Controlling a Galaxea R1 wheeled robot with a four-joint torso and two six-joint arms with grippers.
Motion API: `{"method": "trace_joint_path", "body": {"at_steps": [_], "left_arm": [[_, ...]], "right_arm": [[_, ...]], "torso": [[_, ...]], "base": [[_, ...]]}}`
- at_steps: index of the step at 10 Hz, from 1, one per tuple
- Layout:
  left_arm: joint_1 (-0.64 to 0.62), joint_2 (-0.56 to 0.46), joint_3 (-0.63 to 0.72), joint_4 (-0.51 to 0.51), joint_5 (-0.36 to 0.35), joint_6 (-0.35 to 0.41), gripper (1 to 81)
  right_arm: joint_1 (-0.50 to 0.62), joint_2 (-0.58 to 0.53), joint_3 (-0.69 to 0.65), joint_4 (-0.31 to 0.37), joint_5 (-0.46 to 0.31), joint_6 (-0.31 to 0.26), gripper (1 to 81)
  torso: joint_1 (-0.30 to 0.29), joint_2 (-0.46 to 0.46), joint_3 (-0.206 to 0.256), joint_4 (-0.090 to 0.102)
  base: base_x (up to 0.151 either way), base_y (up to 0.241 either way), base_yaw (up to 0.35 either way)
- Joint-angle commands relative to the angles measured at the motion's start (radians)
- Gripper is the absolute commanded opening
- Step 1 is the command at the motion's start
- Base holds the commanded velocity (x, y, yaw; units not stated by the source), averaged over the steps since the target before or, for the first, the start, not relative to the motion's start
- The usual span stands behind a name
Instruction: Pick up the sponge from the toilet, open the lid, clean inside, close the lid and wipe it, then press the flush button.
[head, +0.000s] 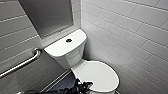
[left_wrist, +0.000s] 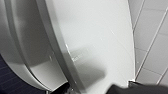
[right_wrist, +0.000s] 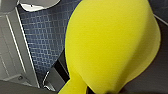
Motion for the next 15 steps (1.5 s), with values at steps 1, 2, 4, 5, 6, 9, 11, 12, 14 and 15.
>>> {"method": "trace_joint_path", "body": {"at_steps": [1,2,4,5,6,9,11,12,14,15], "left_arm": [[-0.162,-0.030,0.134,-0.044,-0.153,0.001,81.1],[-0.161,-0.046,0.152,-0.058,-0.168,0.001,81.1],[-0.160,-0.080,0.201,-0.074,-0.182,0.001,81.1],[-0.160,-0.086,0.215,-0.078,-0.182,0.001,81.1],[-0.160,-0.094,0.223,-0.089,-0.182,0.001,81.1],[-0.160,-0.134,0.255,-0.201,-0.220,0.001,81.1],[-0.160,-0.180,0.282,-0.281,-0.254,0.001,81.1],[-0.162,-0.201,0.298,-0.301,-0.281,-0.014,81.1],[-0.183,-0.229,0.273,-0.307,-0.291,-0.063,81.1],[-0.199,-0.229,0.259,-0.307,-0.291,-0.075,81.1]], "right_arm": [[-0.019,-0.021,-0.010,-0.013,-0.006,0.031,1.0],[-0.021,-0.019,-0.019,-0.014,0.004,0.042,1.0],[-0.024,-0.019,-0.022,-0.013,0.010,0.043,1.0],[-0.025,-0.019,-0.021,-0.014,0.010,0.043,1.0],[-0.025,-0.019,-0.021,-0.014,0.010,0.043,1.0],[-0.027,-0.019,-0.016,-0.013,0.010,0.045,1.0],[-0.028,-0.019,-0.016,-0.013,0.010,0.045,1.0],[-0.027,-0.019,-0.015,-0.013,0.010,0.045,1.0],[-0.028,-0.018,-0.010,-0.014,0.010,0.043,1.0],[-0.031,-0.018,-0.009,-0.017,0.010,0.043,1.0]], "torso": [[0.000,0.000,0.000,0.000],[0.000,0.000,0.000,0.000],[0.000,0.000,0.072,0.000],[0.000,0.000,0.082,0.000],[0.000,0.000,0.044,0.000],[0.000,0.000,0.067,0.000],[0.000,0.000,0.066,0.000],[0.000,0.000,0.066,0.000],[0.000,0.000,0.066,0.000],[0.000,0.000,0.066,0.000]], "base": [[0.000,0.000,0.000],[0.000,0.000,0.000],[0.000,0.000,0.000],[0.000,0.000,0.000],[0.000,0.000,0.000],[0.000,0.000,0.000],[0.000,0.000,0.000],[0.000,0.000,0.000],[0.000,0.000,0.000],[0.000,0.000,0.000]]}}
